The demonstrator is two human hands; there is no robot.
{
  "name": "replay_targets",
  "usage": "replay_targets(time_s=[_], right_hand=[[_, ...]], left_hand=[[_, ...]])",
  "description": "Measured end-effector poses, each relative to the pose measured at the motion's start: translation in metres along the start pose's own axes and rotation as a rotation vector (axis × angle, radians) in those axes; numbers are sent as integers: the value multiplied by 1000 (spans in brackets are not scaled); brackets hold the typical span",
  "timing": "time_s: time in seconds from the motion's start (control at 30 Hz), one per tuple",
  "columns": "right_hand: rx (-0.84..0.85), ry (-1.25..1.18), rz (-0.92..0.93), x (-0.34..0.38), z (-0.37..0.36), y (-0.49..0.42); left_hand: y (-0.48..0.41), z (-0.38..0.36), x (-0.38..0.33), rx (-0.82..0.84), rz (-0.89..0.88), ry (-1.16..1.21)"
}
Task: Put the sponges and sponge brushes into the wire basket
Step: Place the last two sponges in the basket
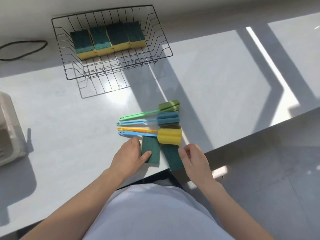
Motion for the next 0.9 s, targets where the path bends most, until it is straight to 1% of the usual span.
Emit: replay_targets(time_s=[0.07, 0.17, 0.23, 0.3, 0.4, 0.5, 0.7, 0.9], right_hand=[[35, 73, -23, -6, -10, 2], [80, 119, -72, -9, -20, -1], [92, 75, -111, -8, -24, -3], [115, -22, -165, -8, -27, -5], [155, -146, -222, -11, -27, -5], [132, -164, -245, -18, -14, -5], [52, -191, -295, -40, 16, -1], [27, -91, -335, -49, 35, 3]], left_hand=[[-1, -5, 2, 28, 47, 29], [-1, -10, 5, 38, 121, 180], [0, -13, 8, 20, 178, 297], [0, -15, 10, 12, 239, 392], [1, -16, 14, 26, 291, 480], [3, -12, 21, 48, 308, 527], [11, 7, 43, 89, 313, 510], [19, 24, 62, 69, 318, 581]])
Point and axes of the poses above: each hand's wrist, its own y-axis away from the middle knuckle, its own z-axis out of the back of the hand, x = y × z, the point moved 5 cm from there along -y, towards the middle knuckle, and after that the axes turned 7 degrees about y, right-handed, at the moved point
